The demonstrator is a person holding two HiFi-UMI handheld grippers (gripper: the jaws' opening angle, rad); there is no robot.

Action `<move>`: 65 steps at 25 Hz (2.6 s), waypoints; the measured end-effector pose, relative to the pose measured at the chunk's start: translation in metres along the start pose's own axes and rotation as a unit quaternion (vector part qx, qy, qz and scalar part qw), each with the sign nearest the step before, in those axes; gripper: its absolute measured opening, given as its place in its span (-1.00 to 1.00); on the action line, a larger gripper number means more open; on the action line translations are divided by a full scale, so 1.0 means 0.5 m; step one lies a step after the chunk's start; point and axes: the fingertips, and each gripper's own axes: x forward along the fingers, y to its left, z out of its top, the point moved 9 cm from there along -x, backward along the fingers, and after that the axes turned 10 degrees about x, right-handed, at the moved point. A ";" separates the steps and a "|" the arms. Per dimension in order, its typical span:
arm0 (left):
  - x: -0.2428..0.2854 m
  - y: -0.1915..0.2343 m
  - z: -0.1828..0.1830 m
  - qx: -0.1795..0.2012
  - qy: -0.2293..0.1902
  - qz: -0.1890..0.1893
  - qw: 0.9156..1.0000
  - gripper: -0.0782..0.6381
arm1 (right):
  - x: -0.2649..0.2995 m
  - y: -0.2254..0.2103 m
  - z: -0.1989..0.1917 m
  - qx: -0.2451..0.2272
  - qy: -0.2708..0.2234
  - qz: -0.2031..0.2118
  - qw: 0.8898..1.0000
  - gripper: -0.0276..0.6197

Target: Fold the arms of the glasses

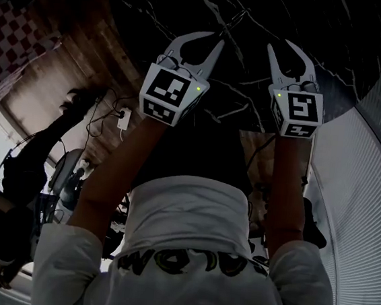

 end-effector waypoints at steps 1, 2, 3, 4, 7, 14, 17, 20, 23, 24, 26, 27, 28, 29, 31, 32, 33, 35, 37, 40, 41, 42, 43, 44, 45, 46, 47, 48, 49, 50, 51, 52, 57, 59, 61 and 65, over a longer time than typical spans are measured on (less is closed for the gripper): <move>0.001 -0.001 0.000 0.001 0.000 0.001 1.000 -0.70 | 0.002 -0.001 -0.003 0.001 0.001 0.004 1.000 -0.60; 0.001 -0.002 0.000 0.002 0.001 0.001 1.000 -0.70 | 0.003 -0.001 -0.005 0.002 0.002 0.007 1.000 -0.60; 0.002 -0.002 -0.001 0.002 0.001 0.001 1.000 -0.70 | 0.005 0.001 -0.008 0.003 0.004 0.010 1.000 -0.60; 0.002 -0.002 -0.002 0.001 0.002 0.002 1.000 -0.70 | 0.006 0.004 -0.011 0.004 0.006 0.013 1.000 -0.61; 0.005 -0.003 -0.006 -0.003 0.005 0.002 1.000 -0.70 | 0.009 0.011 -0.018 0.006 0.010 0.018 1.000 -0.65; 0.012 -0.005 -0.010 -0.011 0.006 0.002 1.000 -0.71 | 0.009 0.030 -0.028 0.015 0.009 0.022 1.000 -0.74; 0.014 -0.008 -0.009 -0.013 0.007 -0.001 1.000 -0.70 | 0.009 0.045 -0.030 0.019 0.010 0.029 0.999 -0.74; 0.014 -0.008 -0.011 -0.017 0.006 -0.003 1.000 -0.70 | 0.010 0.057 -0.032 0.025 0.009 0.033 0.999 -0.74; 0.015 -0.006 -0.014 -0.027 0.007 -0.004 1.000 -0.70 | 0.013 0.068 -0.035 0.027 0.009 0.041 0.999 -0.74; 0.015 -0.006 -0.015 -0.028 0.007 -0.005 1.000 -0.70 | 0.013 0.072 -0.035 0.026 0.009 0.044 0.999 -0.74; 0.016 -0.008 -0.015 -0.026 0.007 -0.008 1.000 -0.70 | 0.014 0.084 -0.034 0.024 0.009 0.050 0.998 -0.74; 0.016 -0.010 -0.015 -0.025 0.007 -0.010 1.000 -0.70 | 0.016 0.091 -0.034 0.024 0.008 0.054 0.998 -0.74; 0.017 -0.012 -0.015 -0.025 0.007 -0.012 1.000 -0.70 | 0.017 0.097 -0.033 0.023 0.007 0.057 0.998 -0.74; 0.017 -0.015 -0.015 -0.025 0.007 -0.013 1.000 -0.70 | 0.019 0.104 -0.033 0.023 0.007 0.061 0.998 -0.74; 0.019 -0.020 -0.016 -0.029 0.007 -0.017 0.999 -0.70 | 0.022 0.116 -0.033 0.022 0.006 0.067 0.997 -0.72; 0.020 -0.022 -0.017 -0.029 0.008 -0.018 0.999 -0.70 | 0.023 0.122 -0.034 0.022 0.006 0.070 0.997 -0.70; 0.020 -0.023 -0.018 -0.029 0.008 -0.020 0.999 -0.70 | 0.023 0.128 -0.034 0.022 0.006 0.074 0.997 -0.69; 0.020 -0.026 -0.019 -0.026 0.009 -0.023 0.999 -0.70 | 0.025 0.139 -0.033 0.021 0.005 0.079 0.997 -0.67; 0.019 -0.027 -0.020 -0.026 0.010 -0.025 0.999 -0.70 | 0.026 0.145 -0.033 0.021 0.005 0.082 0.996 -0.66; 0.018 -0.026 -0.021 -0.028 0.010 -0.026 0.999 -0.70 | 0.028 0.148 -0.033 0.020 0.004 0.086 0.996 -0.65; 0.018 -0.025 -0.021 -0.030 0.010 -0.026 0.999 -0.70 | 0.029 0.148 -0.033 0.020 0.004 0.087 0.996 -0.65; 0.017 -0.024 -0.021 -0.031 0.009 -0.026 0.999 -0.70 | 0.030 0.148 -0.033 0.020 0.003 0.088 0.996 -0.65; 0.017 -0.024 -0.020 -0.031 0.009 -0.026 0.999 -0.70 | 0.030 0.147 -0.033 0.021 0.003 0.090 0.996 -0.65; 0.016 -0.023 -0.020 -0.031 0.008 -0.026 0.999 -0.70 | 0.031 0.146 -0.034 0.023 0.003 0.095 0.995 -0.65; 0.015 -0.021 -0.021 -0.032 0.007 -0.027 0.999 -0.70 | 0.033 0.145 -0.035 0.031 0.003 0.106 0.994 -0.64; 0.015 -0.020 -0.021 -0.035 0.006 -0.029 0.999 -0.71 | 0.036 0.143 -0.038 0.045 0.003 0.123 0.991 -0.64; 0.015 -0.018 -0.022 -0.040 0.005 -0.031 0.999 -0.72 | 0.039 0.141 -0.042 0.063 0.004 0.143 0.988 -0.64; 0.015 -0.017 -0.023 -0.044 0.004 -0.034 0.998 -0.72 | 0.042 0.140 -0.045 0.079 0.006 0.162 0.984 -0.61; 0.015 -0.017 -0.023 -0.046 0.004 -0.036 0.998 -0.72 | 0.044 0.140 -0.047 0.086 0.006 0.174 0.981 -0.59; 0.015 -0.018 -0.023 -0.046 0.003 -0.038 0.998 -0.72 | 0.046 0.141 -0.048 0.085 0.007 0.181 0.980 -0.59; 0.016 -0.018 -0.022 -0.046 0.003 -0.039 0.998 -0.72 | 0.047 0.143 -0.047 0.077 0.007 0.185 0.980 -0.58; 0.016 -0.019 -0.022 -0.046 0.002 -0.041 0.998 -0.72 | 0.048 0.146 -0.046 0.068 0.009 0.187 0.980 -0.59; 0.015 -0.020 -0.023 -0.050 0.004 -0.048 0.998 -0.73 | 0.049 0.158 -0.039 0.008 0.018 0.185 0.983 -0.57; 0.012 -0.018 -0.022 -0.047 0.004 -0.046 0.998 -0.72 | 0.047 0.158 -0.038 0.004 0.016 0.182 0.983 -0.56; 0.006 -0.015 -0.019 -0.042 0.004 -0.042 0.998 -0.72 | 0.040 0.154 -0.037 0.007 0.013 0.172 0.985 -0.56; -0.015 -0.011 -0.008 -0.038 0.002 -0.034 0.999 -0.69 | 0.010 0.147 -0.035 0.011 0.015 0.152 0.988 -0.56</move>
